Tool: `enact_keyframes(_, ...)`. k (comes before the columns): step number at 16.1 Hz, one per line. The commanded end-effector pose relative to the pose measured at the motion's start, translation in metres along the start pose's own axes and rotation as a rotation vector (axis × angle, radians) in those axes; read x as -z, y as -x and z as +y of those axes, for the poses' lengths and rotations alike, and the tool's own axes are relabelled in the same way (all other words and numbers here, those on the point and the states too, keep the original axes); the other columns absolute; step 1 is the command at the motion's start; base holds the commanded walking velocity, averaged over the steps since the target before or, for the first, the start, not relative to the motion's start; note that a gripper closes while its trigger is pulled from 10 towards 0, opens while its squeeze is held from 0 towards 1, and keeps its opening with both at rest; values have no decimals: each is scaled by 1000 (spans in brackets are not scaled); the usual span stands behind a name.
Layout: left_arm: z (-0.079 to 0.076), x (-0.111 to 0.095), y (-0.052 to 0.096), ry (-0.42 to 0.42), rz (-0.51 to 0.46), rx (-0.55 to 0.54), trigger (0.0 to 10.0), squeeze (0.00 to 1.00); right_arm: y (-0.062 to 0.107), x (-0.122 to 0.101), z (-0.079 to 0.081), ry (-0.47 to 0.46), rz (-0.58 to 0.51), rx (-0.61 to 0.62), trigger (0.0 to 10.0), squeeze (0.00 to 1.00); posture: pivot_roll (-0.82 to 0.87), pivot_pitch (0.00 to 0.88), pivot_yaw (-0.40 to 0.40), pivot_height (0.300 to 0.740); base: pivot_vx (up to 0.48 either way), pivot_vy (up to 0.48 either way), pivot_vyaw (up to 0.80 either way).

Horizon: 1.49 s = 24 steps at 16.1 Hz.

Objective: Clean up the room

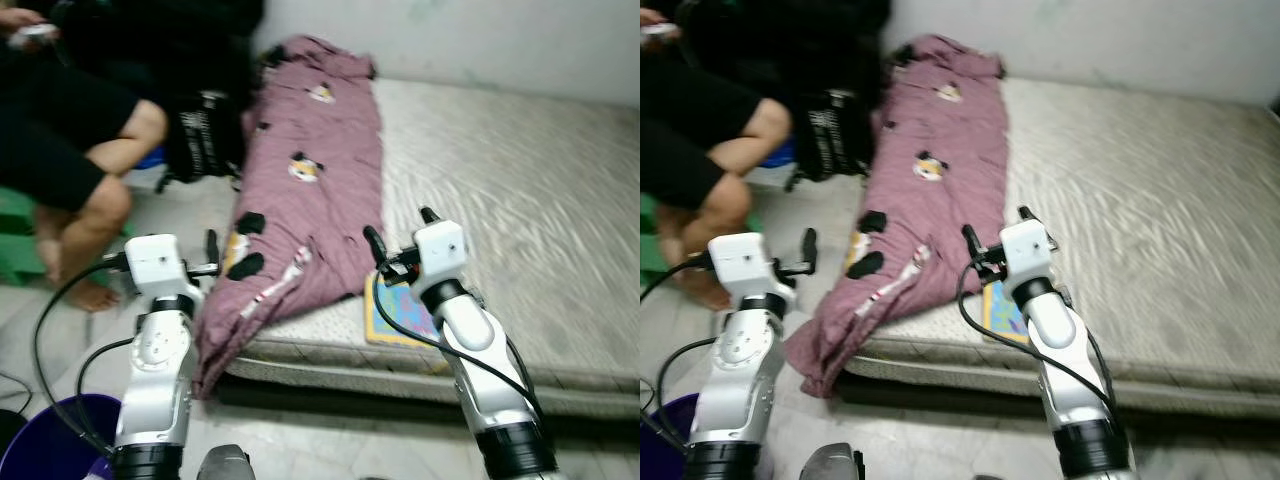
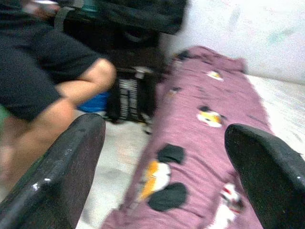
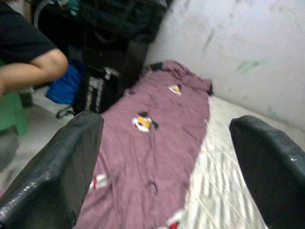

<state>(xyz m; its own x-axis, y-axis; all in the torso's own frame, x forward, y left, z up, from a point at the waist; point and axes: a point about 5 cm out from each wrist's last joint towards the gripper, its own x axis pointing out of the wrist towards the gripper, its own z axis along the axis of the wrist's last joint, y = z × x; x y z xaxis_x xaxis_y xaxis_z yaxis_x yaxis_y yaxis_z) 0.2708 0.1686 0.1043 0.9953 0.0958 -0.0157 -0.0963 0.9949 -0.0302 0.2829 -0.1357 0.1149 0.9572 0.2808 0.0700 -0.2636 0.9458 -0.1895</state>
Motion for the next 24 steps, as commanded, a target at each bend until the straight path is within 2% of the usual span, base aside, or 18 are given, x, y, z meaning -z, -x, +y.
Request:
enact_keyframes(1, 1, -1, 3, -3, 2, 14, 10000, 0, 0, -8, 0, -4, -28, 1, 10000, 0, 29, 0, -46, 740, 0, 0, 0)
enact_keyframes(6, 1, 0, 6, -30, 17, 51, 10000, 0, 5, -6, 4, -25, -18, 15, 10000, 0, 25, 0, -27, 740, 0, 0, 0)
enact_keyframes(15, -1, 0, 5, -33, 26, 78, 10000, 0, 6, -7, 8, -30, -12, 5, 10000, 0, 27, 0, -26, 740, 275, 0, 0)
enact_keyframes(22, -2, -1, 3, -31, 28, 85, 10000, 0, 4, -8, 5, -32, -11, 16, 10000, 0, 24, 0, -24, 740, 0, 0, 0)
enact_keyframes(24, -2, -1, 2, -30, 30, 91, 10000, 0, 3, -8, 5, -33, -11, 21, 10000, 0, 23, 0, -22, 740, 251, 0, -800)
